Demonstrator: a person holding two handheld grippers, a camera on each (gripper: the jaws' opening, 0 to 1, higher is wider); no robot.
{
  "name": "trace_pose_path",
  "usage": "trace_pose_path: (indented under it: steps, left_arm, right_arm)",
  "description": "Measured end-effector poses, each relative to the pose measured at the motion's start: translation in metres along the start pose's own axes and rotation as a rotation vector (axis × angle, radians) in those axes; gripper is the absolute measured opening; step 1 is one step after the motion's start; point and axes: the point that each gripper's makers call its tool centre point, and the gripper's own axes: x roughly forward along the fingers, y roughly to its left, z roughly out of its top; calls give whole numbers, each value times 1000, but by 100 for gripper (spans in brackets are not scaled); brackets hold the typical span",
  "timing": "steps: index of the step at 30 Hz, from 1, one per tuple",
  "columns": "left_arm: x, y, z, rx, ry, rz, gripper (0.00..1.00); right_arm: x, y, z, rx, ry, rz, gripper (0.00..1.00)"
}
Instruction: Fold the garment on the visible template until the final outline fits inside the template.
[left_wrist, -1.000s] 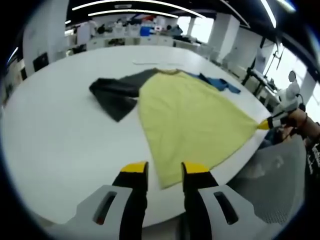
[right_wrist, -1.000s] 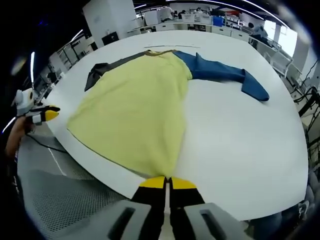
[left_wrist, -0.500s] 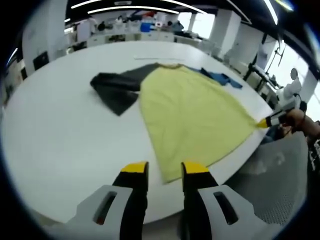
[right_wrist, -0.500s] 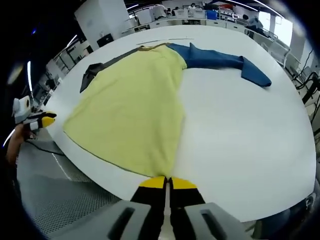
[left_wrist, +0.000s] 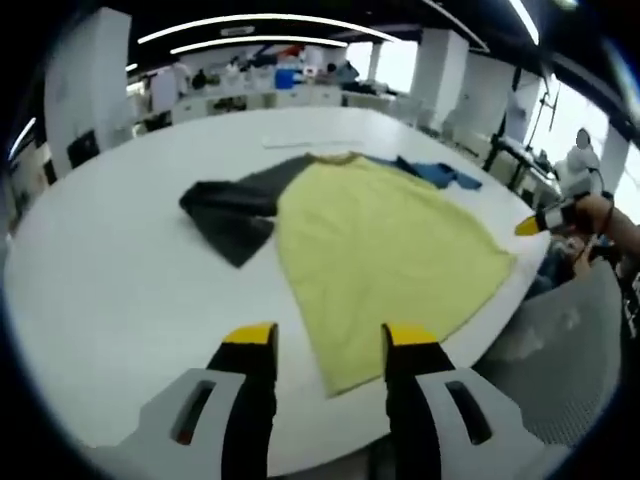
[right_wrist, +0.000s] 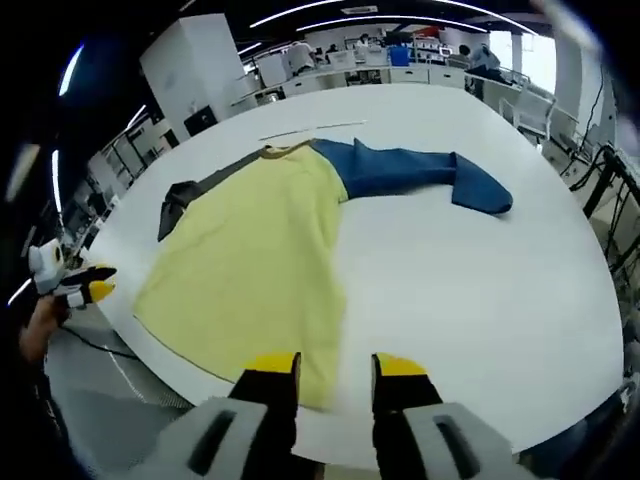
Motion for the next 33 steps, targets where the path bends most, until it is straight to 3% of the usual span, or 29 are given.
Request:
trace_pose_path:
  steps: [10,15,23,33]
  left_arm:
    - [0,-4,20,44,-76,1,66]
    - [0,-3,26,47,-105,3,77]
    - [1,-4,35,54,-143,3,87]
    - [3,-1,38,69,-152,9,86]
  right_arm:
    - [16,-20,63,23,-131,0,32]
    - [28,-26,89,27,-159,10,35]
    - [52,-24,111,46,-166,60,42]
    - [93,-13,124,42,-158,56,32]
